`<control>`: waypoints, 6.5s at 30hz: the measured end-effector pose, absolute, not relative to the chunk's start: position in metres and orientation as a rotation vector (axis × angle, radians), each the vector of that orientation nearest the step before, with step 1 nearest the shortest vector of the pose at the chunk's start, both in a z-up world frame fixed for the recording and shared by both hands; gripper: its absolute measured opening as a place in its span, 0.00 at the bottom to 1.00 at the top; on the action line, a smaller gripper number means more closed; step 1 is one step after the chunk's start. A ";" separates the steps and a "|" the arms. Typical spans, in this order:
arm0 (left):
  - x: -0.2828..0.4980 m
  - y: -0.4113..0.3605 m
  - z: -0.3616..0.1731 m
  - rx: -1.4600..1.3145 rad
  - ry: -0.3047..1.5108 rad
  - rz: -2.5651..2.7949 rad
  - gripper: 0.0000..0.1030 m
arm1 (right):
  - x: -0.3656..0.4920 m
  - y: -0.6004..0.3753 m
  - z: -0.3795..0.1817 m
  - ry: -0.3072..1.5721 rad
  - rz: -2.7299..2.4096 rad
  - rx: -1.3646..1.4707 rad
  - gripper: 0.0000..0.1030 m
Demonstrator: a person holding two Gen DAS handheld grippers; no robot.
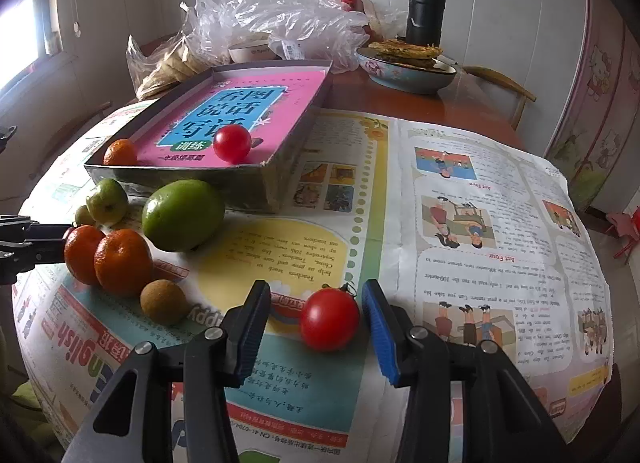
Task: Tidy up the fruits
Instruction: 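Grasp a red tomato in front of the green apple with the right gripper, then grasp a red tomato with the left gripper while the right gripper holds its tomato, then carry the red tomatoes into the pink box with both grippers, then open both grippers to drop the tomatoes inside the pink box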
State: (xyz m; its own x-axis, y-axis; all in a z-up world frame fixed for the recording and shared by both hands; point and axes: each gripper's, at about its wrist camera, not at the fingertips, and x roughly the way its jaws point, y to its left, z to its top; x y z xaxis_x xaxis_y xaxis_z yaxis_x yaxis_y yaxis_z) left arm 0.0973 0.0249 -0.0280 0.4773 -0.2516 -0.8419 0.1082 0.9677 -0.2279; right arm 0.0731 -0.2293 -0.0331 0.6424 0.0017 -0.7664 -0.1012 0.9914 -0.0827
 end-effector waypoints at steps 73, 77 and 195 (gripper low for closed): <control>0.095 0.022 -0.024 -0.155 1.037 -0.246 0.30 | 0.072 -0.168 0.011 0.739 0.258 -0.180 0.27; 0.099 0.024 -0.024 -0.167 1.036 -0.241 0.30 | 0.072 -0.168 0.010 0.738 0.261 -0.178 0.27; 0.214 -0.008 -0.022 -0.099 1.047 -0.229 0.29 | 0.148 -0.169 -0.004 0.834 0.212 -0.194 0.27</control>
